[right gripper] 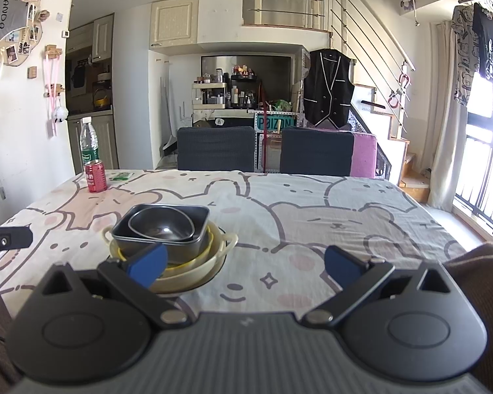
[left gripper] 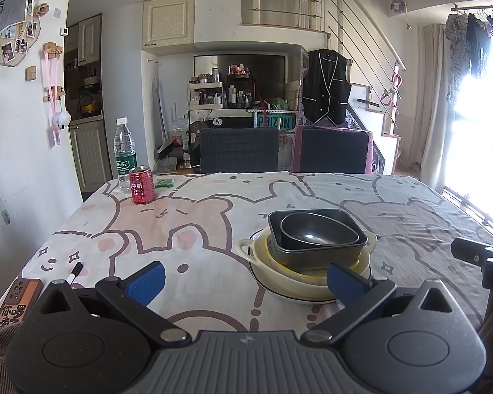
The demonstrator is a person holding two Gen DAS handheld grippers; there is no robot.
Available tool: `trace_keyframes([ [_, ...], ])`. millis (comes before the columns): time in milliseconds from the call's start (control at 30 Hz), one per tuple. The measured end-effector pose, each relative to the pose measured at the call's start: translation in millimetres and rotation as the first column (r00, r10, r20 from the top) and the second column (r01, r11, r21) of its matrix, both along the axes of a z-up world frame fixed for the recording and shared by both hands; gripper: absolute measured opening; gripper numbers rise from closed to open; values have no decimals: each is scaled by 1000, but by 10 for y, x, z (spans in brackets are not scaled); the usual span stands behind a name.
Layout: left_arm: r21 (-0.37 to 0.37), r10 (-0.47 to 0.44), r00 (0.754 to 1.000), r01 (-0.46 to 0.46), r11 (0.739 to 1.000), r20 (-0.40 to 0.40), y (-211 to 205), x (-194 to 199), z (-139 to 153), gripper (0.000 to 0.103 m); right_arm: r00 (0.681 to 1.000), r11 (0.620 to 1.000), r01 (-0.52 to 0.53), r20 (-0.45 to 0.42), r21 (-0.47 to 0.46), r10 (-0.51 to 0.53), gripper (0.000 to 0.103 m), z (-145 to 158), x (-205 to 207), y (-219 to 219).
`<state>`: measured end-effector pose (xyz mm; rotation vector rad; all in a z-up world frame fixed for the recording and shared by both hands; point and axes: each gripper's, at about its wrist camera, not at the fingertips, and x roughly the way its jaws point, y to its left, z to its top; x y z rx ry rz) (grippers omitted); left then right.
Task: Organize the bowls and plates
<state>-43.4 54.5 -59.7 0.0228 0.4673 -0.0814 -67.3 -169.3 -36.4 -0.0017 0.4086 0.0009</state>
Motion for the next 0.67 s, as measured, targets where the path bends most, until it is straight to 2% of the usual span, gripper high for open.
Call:
trace_keyframes([
  [667,-3,7,1000,-7,1000,-1,20,-2,-29,103,1000,1000,1,-2,0,-1,103,-9,-8,9],
])
